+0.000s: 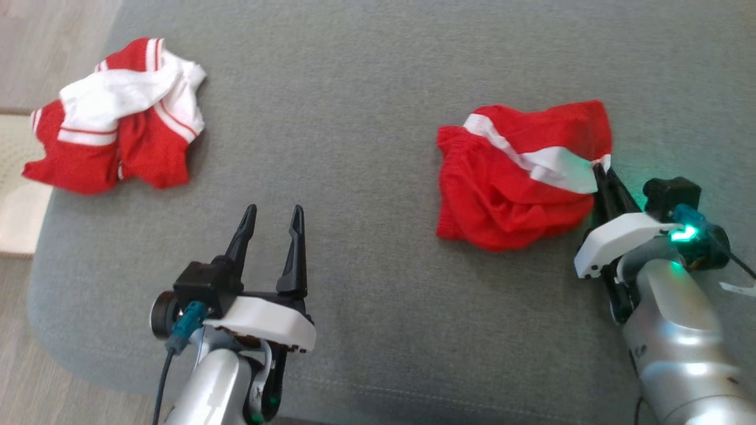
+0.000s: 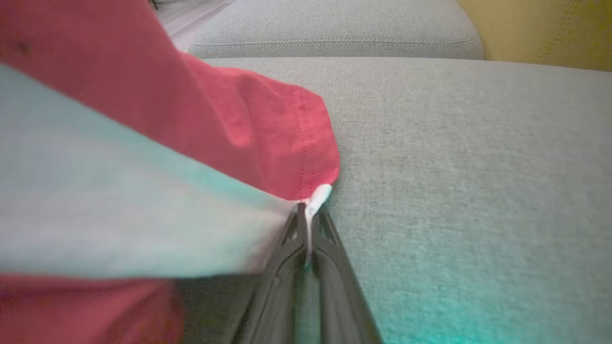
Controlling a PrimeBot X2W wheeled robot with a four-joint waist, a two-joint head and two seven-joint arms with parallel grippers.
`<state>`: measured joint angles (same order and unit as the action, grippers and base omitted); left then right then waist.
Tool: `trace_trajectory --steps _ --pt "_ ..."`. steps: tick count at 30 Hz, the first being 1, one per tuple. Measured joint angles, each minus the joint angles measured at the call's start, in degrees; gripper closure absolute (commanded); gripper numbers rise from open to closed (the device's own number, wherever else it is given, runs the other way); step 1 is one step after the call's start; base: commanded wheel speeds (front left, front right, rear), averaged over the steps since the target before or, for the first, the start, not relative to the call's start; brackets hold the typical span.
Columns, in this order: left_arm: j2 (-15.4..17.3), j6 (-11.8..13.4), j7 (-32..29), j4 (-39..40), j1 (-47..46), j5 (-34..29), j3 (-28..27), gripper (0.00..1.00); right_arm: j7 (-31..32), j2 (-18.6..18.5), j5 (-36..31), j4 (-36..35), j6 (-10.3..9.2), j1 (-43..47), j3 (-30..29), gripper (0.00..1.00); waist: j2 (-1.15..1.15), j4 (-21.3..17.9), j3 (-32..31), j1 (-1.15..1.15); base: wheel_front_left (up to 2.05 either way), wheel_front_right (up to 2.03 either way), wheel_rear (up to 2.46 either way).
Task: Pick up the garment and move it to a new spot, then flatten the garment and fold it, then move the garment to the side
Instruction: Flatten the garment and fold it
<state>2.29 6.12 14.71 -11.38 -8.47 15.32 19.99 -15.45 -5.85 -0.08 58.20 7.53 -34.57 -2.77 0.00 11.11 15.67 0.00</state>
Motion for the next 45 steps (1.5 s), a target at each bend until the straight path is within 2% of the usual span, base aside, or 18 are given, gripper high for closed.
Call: trace_trajectory --steps 4,8,11,18,25,30,34,39,41,45 --pt "0.0 0.0 0.0 0.0 0.0 0.0 -0.1 0.0 0.4 0.3 0.2 -0.9 0.0 0.5 -0.3 1.0 0.0 -1.5 -0.8 0.0 0.0 0.0 0.0" --pt "0.0 0.0 0.0 -0.2 0.0 0.0 -0.3 0.0 0.7 -0.3 1.7 -6.9 0.0 3.2 -0.8 1.0 0.0 -3.2 -2.6 0.0 0.0 0.0 0.0" --pt "0.0 -0.1 0.0 -0.6 0.2 0.0 -0.3 0.0 0.7 -0.5 2.8 -12.2 0.0 3.3 1.6 1.0 0.0 -4.1 -3.9 0.0 0.0 0.0 0.0" --pt "0.0 -0.1 0.0 -2.1 2.1 1.6 0.1 0.0 0.7 -2.1 6.8 -20.7 0.0 -1.9 13.3 1.0 0.0 -4.9 -7.3 0.0 0.0 0.0 0.0" --pt "0.1 0.5 0.0 -2.9 3.6 3.5 1.8 0.0 0.7 -1.4 11.0 -20.6 0.0 -15.0 27.5 1.0 0.0 -2.8 -10.4 0.0 0.0 0.0 0.0" --pt "0.2 1.0 0.0 -3.3 5.1 5.0 2.4 0.0 0.7 0.9 14.7 -20.9 0.0 -22.0 33.4 1.0 0.0 -0.2 -12.0 0.0 0.0 0.0 0.0" --pt "0.3 1.2 0.0 -3.4 5.9 5.0 3.1 0.0 0.7 1.6 16.3 -23.3 0.0 -25.9 34.0 1.0 0.0 0.7 -13.1 0.0 0.0 0.0 0.0" --pt "0.4 1.4 0.0 -3.4 6.1 4.9 3.1 0.0 0.6 1.1 16.7 -22.9 0.0 -24.8 33.8 1.0 0.0 -1.1 -13.1 0.0 0.0 0.0 0.0" --pt "0.4 1.4 0.0 -3.4 6.1 4.9 3.0 0.0 0.6 -0.9 16.7 -22.0 0.0 -21.6 33.4 1.0 0.0 -2.3 -12.8 0.0 0.0 0.0 0.0" --pt "0.4 1.3 0.0 -3.5 5.9 4.3 2.9 0.0 0.7 -6.0 16.7 -19.4 0.0 -11.1 29.1 1.0 0.0 -4.8 -12.0 0.0 0.0 0.0 0.0"
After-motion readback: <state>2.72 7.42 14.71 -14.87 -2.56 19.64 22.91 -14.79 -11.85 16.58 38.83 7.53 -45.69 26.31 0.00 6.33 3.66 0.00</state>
